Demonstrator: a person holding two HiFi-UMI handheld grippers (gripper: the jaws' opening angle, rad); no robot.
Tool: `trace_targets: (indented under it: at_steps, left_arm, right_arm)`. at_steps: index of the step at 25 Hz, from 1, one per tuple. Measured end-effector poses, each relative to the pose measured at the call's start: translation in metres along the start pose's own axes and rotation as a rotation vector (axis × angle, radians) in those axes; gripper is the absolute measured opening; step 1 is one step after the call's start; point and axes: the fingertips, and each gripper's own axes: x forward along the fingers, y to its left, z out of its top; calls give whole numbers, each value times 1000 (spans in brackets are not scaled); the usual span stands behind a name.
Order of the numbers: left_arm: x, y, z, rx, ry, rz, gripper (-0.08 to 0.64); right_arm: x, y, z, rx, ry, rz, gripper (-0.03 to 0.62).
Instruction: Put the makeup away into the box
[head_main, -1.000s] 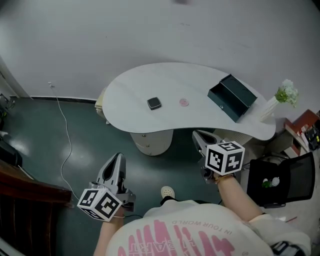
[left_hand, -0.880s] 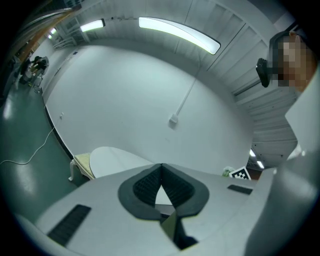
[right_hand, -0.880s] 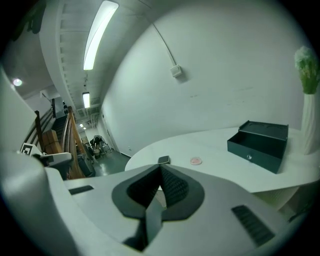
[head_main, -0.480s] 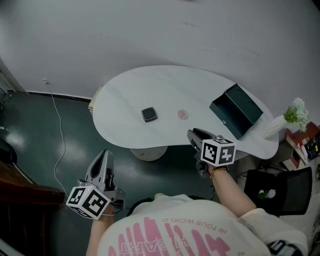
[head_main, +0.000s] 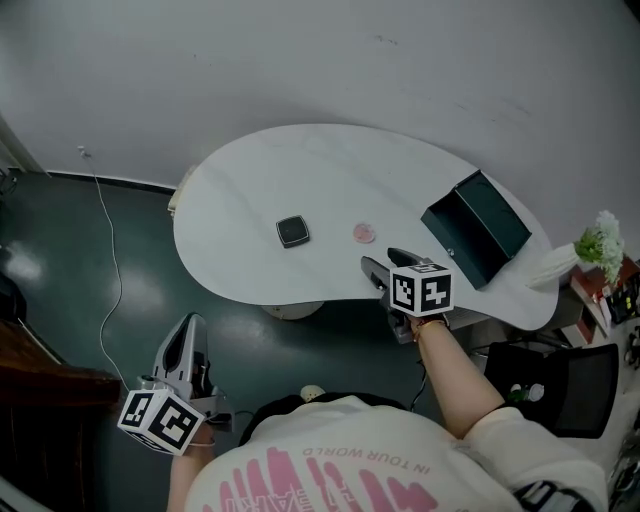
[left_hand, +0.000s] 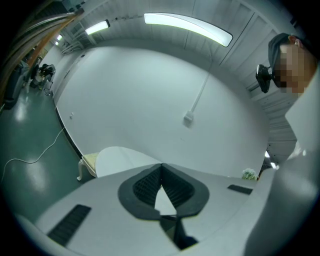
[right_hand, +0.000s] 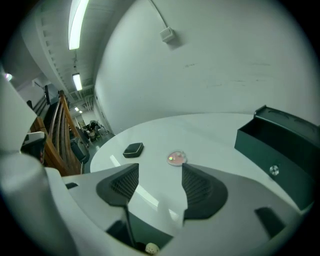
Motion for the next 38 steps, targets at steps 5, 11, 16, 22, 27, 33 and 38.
trace_targets:
  at_steps: [5, 11, 16, 22, 27, 33, 38]
  left_arm:
    - [-7, 14, -3, -12, 1, 43, 2]
    - [-18, 26, 6, 0, -21, 95, 2]
    - [-25, 37, 6, 2, -14, 139, 2]
    - [-27, 40, 19, 40, -19, 162, 2]
    - [-30, 39, 23, 52, -18, 167, 2]
    - [-33, 44, 25, 47, -30, 174, 2]
    - [-32, 48, 17, 16, -21, 170, 2]
  right_arm:
    - [26, -12, 6, -47, 40, -23, 296]
    - [49, -29, 14, -19, 80, -40, 315]
    - [69, -32, 17, -42, 102, -42, 319]
    - [92, -37, 19, -96, 129, -70, 310]
    - [99, -34, 16, -144, 157, -80, 298]
    - [102, -36, 13, -162, 170, -103, 260]
    - [97, -37, 9, -137, 182, -117, 233]
